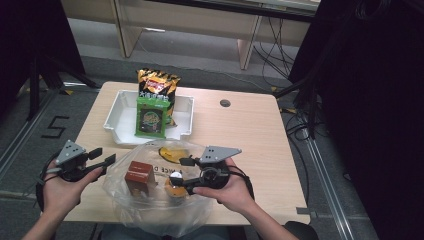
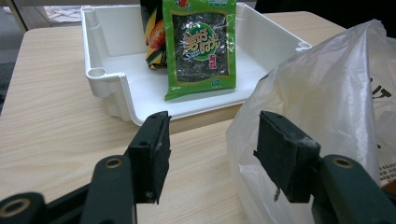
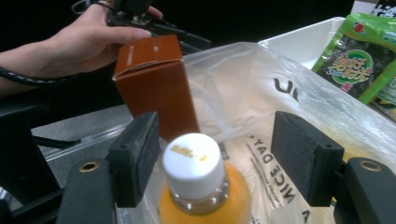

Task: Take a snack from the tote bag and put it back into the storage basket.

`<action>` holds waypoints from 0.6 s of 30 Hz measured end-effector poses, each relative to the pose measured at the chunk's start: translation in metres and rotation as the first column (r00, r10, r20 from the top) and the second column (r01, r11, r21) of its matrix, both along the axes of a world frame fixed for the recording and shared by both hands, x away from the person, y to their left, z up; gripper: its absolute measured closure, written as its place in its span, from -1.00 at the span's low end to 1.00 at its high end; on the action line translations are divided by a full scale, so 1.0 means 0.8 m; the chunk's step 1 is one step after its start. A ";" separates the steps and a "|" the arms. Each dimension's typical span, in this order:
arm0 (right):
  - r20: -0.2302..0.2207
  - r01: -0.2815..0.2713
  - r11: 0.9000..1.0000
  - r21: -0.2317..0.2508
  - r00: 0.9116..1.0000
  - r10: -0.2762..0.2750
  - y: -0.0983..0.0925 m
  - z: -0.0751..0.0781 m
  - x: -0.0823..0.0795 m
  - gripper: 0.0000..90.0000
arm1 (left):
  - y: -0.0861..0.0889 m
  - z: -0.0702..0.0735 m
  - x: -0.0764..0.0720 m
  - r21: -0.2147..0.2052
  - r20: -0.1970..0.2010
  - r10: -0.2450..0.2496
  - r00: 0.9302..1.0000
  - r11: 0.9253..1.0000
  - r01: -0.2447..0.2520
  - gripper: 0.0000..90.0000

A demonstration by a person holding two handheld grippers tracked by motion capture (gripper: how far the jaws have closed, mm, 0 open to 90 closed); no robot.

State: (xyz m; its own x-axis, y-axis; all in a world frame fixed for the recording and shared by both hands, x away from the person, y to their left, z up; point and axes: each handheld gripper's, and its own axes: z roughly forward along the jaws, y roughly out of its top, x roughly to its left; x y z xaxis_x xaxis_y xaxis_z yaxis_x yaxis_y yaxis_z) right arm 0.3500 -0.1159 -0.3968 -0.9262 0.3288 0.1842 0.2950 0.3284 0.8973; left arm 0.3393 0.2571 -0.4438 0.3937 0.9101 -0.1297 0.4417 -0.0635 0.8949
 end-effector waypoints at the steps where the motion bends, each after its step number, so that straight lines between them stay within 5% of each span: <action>1: 0.012 0.006 1.000 0.007 1.000 -0.006 0.002 -0.001 -0.001 -0.25 | 0.000 0.000 0.000 -0.001 0.000 0.000 1.000 1.000 0.000 -0.02; 5: 0.046 -0.015 1.000 -0.002 0.999 0.016 0.006 -0.006 -0.001 -0.23 | 0.000 0.000 0.000 -0.002 0.001 0.001 1.000 1.000 -0.001 -0.02; 7: -0.015 -0.017 1.000 -0.015 1.000 0.017 0.008 -0.009 -0.006 -0.21 | 0.000 -0.001 0.000 -0.004 0.005 -0.002 1.000 1.000 0.002 -0.02; 8: 0.024 -0.022 0.999 -0.028 0.999 0.023 0.008 -0.010 -0.004 -0.21 | 0.000 -0.001 0.000 -0.004 0.006 -0.002 1.000 1.000 0.002 -0.02; 11: 0.047 -0.027 0.999 -0.023 0.999 0.028 0.012 -0.015 -0.003 -0.18 | 0.000 -0.001 0.000 -0.005 0.006 -0.003 1.000 1.000 0.003 -0.02; 18: 0.005 -0.027 0.998 -0.049 1.000 0.028 0.010 -0.024 -0.004 -0.21 | -0.001 -0.001 -0.001 -0.004 0.006 -0.003 1.000 1.000 0.003 -0.02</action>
State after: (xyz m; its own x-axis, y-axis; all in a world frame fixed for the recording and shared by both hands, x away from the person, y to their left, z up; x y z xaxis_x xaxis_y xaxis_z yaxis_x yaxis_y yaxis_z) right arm 0.3466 -0.1082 -0.4163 -0.9361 0.3118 0.1628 0.2799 0.3800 0.8816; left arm 0.3387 0.2566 -0.4447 0.3972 0.9084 -0.1309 0.4364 -0.0615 0.8976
